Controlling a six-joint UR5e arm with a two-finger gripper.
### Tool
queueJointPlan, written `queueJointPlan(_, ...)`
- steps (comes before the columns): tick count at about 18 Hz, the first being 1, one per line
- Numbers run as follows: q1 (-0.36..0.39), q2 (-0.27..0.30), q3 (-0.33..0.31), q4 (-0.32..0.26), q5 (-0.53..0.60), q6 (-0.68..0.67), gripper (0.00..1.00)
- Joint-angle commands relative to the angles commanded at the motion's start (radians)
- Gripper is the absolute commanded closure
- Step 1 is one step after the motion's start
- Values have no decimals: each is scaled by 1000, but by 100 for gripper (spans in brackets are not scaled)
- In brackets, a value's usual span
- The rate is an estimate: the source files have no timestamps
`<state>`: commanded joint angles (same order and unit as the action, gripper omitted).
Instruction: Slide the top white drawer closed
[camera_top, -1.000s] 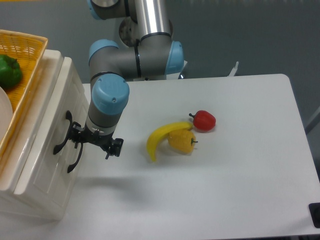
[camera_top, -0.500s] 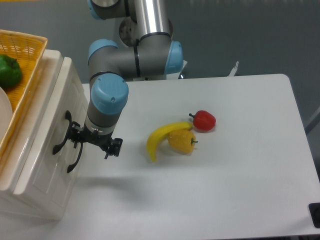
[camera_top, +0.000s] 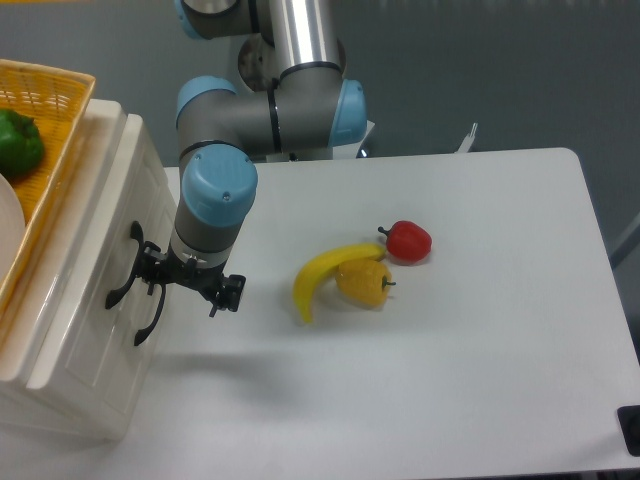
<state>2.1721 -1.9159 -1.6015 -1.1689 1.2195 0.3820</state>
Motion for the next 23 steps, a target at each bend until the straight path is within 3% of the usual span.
queueJointPlan(9, 67, 11, 3, 0, 21, 21, 0)
queueJointPlan(21, 247, 25, 15, 0, 156, 310, 0)
queueJointPlan(23, 268, 21, 14, 0, 219, 379, 0)
